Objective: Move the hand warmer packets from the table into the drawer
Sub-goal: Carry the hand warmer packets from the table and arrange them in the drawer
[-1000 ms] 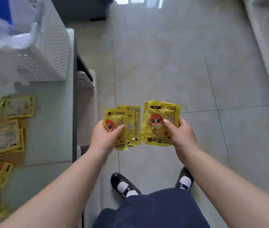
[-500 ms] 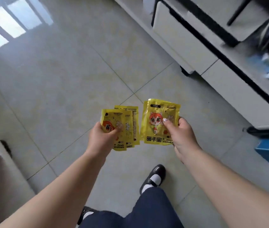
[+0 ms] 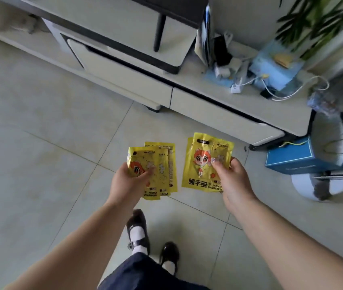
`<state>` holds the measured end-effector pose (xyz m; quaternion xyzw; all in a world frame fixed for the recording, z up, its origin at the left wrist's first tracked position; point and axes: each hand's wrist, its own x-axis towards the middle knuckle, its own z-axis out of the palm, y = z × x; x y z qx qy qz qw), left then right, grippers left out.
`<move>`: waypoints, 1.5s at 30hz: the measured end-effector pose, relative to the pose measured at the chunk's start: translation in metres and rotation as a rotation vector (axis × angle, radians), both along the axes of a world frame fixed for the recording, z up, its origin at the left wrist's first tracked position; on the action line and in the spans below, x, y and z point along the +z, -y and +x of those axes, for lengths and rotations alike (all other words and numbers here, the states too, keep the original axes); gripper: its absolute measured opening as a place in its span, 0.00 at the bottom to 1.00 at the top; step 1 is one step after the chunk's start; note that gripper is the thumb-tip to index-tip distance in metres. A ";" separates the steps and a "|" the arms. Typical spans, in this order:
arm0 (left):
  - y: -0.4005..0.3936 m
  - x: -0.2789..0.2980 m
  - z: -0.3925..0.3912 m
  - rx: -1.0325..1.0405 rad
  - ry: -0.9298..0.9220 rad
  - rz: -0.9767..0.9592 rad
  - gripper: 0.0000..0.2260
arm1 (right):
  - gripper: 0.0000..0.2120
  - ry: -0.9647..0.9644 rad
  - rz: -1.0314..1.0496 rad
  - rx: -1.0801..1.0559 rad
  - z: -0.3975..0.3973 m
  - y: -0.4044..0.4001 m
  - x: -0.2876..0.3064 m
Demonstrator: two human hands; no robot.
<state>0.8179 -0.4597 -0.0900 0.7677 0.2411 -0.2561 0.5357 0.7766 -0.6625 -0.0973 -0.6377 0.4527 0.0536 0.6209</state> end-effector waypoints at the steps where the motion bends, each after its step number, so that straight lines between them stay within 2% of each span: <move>1: 0.010 -0.003 0.012 -0.028 -0.002 0.007 0.10 | 0.10 -0.010 0.000 -0.024 0.008 0.010 -0.002; 3: 0.029 -0.009 0.038 -0.091 0.001 0.019 0.09 | 0.09 -0.024 0.022 -0.063 0.026 0.029 -0.007; 6: 0.050 -0.022 0.078 -0.154 -0.005 0.029 0.09 | 0.02 -0.029 0.079 -0.094 0.054 0.050 -0.015; 10: 0.076 -0.050 0.133 -0.228 -0.033 0.047 0.08 | 0.05 -0.033 0.152 -0.098 0.094 0.078 -0.036; 12: 0.088 -0.066 0.155 -0.259 -0.047 0.054 0.08 | 0.04 -0.051 0.160 -0.093 0.111 0.090 -0.056; 19: 0.128 -0.133 0.216 -0.302 -0.099 0.058 0.08 | 0.03 -0.120 0.059 0.046 0.173 0.138 -0.141; 27: 0.153 -0.203 0.259 -0.292 -0.107 0.109 0.05 | 0.04 -0.090 -0.067 0.238 0.237 0.172 -0.222; 30: 0.157 -0.215 0.267 -0.291 -0.115 0.114 0.07 | 0.05 -0.098 -0.137 0.306 0.247 0.181 -0.233; 33: 0.165 -0.219 0.275 -0.283 -0.108 0.123 0.03 | 0.08 -0.124 -0.153 0.342 0.251 0.191 -0.234; 45: 0.171 -0.218 0.273 -0.310 -0.108 0.119 0.07 | 0.02 -0.191 0.010 0.363 0.244 0.193 -0.232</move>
